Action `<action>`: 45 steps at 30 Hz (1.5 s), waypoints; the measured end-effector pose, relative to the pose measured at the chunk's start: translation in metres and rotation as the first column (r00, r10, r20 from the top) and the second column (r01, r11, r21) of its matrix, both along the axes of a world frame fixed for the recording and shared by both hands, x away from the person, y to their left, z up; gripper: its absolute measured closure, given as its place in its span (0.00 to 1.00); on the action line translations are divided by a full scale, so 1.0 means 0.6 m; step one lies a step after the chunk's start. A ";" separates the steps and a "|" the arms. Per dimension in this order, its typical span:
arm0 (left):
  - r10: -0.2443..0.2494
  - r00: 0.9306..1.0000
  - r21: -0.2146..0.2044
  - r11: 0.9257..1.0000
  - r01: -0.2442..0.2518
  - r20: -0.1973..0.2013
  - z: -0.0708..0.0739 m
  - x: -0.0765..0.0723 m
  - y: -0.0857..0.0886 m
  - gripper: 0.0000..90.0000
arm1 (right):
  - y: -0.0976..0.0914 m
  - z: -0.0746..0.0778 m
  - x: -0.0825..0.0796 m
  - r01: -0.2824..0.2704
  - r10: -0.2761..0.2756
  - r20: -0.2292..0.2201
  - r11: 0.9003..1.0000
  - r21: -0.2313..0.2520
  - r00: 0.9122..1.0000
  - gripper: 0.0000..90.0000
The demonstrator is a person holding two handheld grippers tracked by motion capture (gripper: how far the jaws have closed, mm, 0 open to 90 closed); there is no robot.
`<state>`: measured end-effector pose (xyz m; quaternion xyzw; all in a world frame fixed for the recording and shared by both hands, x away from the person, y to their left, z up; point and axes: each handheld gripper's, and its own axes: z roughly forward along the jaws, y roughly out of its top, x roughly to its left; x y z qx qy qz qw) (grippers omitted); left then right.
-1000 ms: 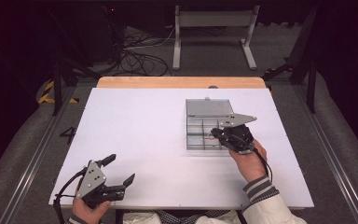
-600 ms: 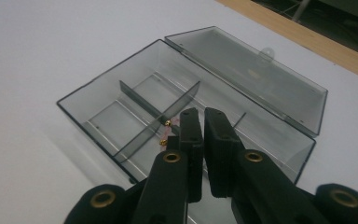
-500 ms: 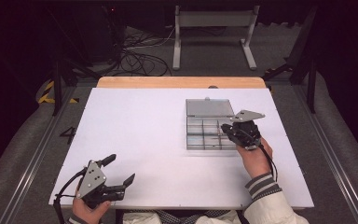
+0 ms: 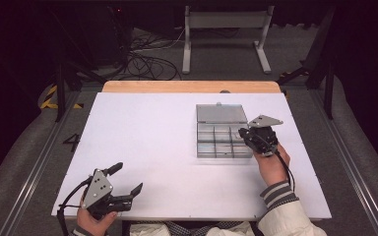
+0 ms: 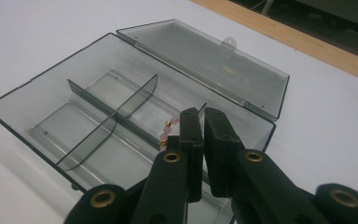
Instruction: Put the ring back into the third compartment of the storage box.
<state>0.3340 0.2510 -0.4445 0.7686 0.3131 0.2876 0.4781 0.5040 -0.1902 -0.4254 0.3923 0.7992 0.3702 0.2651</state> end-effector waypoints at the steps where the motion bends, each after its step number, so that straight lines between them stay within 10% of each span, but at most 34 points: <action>1: 0.000 1.000 0.004 1.000 0.000 0.001 0.000 0.000 0.000 0.16 | 0.000 -0.002 0.002 0.002 -0.002 0.000 1.000 -0.004 1.000 0.96; 45: -0.006 1.000 0.017 1.000 0.006 -0.009 -0.002 0.002 -0.002 0.16 | 0.000 -0.065 0.065 0.076 -0.076 -0.055 0.997 -0.009 0.996 0.91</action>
